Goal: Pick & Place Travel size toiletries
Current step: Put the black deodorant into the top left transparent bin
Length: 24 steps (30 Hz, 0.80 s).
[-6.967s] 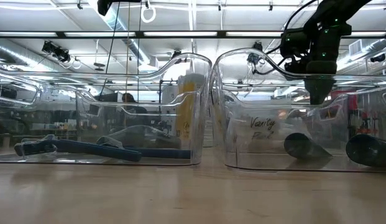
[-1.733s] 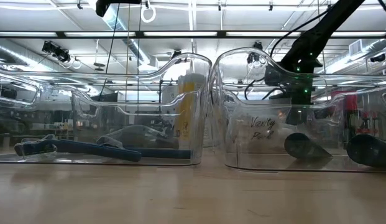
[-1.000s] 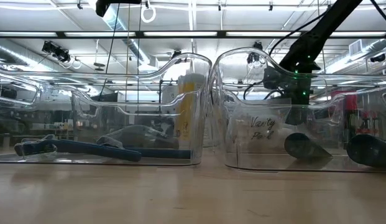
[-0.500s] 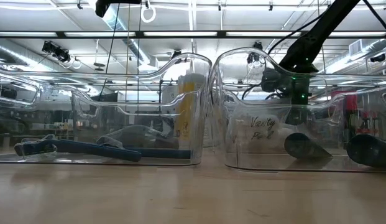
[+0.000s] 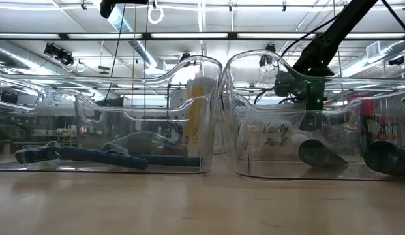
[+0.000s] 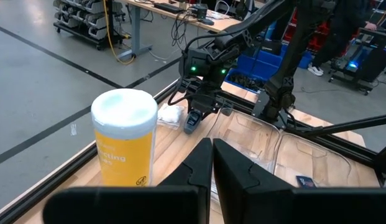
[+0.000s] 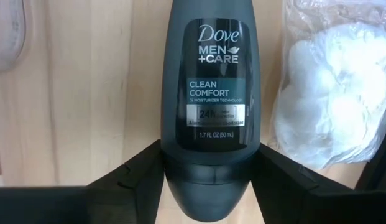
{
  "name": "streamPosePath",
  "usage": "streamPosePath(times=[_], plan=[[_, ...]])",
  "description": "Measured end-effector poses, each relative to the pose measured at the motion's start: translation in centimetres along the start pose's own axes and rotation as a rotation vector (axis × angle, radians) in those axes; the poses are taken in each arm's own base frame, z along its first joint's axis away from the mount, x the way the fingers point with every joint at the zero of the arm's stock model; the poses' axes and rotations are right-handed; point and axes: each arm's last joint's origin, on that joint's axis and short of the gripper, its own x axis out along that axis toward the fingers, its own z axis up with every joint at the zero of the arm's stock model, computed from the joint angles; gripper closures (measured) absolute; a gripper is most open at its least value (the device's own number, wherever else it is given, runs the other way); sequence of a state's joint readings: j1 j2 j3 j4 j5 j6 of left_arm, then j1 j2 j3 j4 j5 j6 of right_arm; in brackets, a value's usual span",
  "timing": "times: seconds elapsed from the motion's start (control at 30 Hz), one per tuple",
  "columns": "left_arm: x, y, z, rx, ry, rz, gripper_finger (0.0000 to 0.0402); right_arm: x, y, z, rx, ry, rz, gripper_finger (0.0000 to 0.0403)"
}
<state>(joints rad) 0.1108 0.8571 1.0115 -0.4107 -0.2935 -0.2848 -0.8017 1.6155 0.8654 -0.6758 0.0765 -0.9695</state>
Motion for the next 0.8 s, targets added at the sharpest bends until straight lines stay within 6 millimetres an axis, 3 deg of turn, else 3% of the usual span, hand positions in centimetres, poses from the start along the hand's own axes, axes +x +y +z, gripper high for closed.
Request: streamPosePath(times=[0.37, 0.8], plan=[[0.0, 0.0, 0.0, 0.000, -0.001, 0.000, 0.0379, -0.5, -0.2, 0.1, 0.010, 0.013, 0.017, 0.0196], [0.0, -0.1, 0.0, 0.000, 0.006, -0.021, 0.0379, -2.7, -1.6, 0.8, 0.058, 0.014, 0.003, 0.0197]])
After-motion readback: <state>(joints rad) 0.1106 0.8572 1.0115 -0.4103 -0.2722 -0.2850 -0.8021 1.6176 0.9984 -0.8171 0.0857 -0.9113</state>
